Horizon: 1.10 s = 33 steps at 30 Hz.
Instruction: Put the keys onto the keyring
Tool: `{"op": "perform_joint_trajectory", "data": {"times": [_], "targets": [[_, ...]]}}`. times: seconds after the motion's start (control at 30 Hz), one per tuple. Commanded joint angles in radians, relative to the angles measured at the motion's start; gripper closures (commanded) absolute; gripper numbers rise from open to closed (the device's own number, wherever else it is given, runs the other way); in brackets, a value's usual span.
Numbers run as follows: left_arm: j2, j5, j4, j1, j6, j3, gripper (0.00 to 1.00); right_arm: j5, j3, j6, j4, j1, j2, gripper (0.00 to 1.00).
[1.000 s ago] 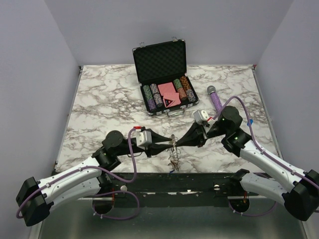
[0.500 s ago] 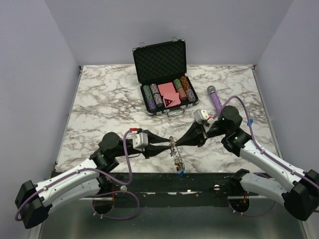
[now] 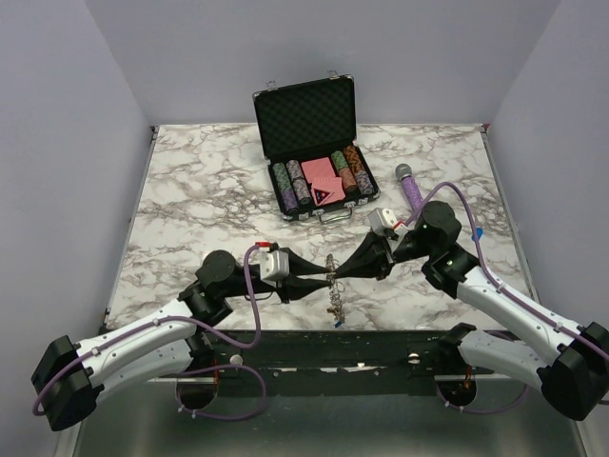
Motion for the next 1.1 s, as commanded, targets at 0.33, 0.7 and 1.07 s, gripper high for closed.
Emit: {"op": "perform_joint_trajectory", "data": {"times": [0.33, 0.7, 1.07], "targets": [[0.053, 0.027, 0.050, 0.000, -0.023, 0.005, 0.82, 0.006, 0.032, 0.005, 0.009, -0.003, 0.003, 1.00], [0.022, -0.040, -0.439, 0.000, 0.081, 0.184, 1.00, 0.012, 0.126, -0.168, -0.289, -0.003, 0.018, 0.92], [0.168, -0.093, -0.929, 0.001, 0.130, 0.502, 1.00, 0.075, 0.341, -0.449, -0.771, -0.002, 0.118, 0.66]]}}
